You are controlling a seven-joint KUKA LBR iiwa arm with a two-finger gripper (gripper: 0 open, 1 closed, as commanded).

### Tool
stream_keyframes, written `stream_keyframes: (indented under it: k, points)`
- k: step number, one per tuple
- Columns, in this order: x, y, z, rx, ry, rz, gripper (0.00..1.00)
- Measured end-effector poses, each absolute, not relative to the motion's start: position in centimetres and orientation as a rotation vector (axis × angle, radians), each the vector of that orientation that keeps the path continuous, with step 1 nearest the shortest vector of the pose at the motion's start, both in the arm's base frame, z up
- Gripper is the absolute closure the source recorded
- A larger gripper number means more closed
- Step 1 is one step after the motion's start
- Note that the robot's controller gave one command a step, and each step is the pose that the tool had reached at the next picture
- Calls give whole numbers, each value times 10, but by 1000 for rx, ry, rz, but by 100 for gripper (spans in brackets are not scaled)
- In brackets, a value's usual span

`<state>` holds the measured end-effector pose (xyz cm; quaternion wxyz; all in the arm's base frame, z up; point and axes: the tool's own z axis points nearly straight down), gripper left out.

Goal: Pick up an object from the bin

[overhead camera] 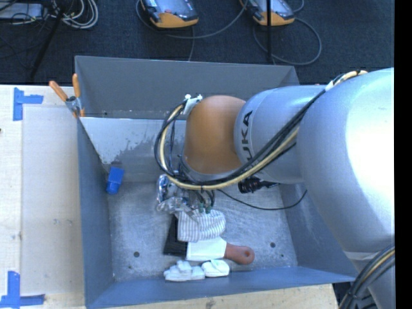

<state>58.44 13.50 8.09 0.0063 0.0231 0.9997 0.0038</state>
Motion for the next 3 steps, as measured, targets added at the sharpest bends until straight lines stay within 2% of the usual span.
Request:
stream_keyframes:
  k: [1,2,3]
  points:
    - [548,119,109,144,3143,1,100]
    - [571,127,171,26,3145,-2,100]
    - [489,115,344,-153,3133,1,100]
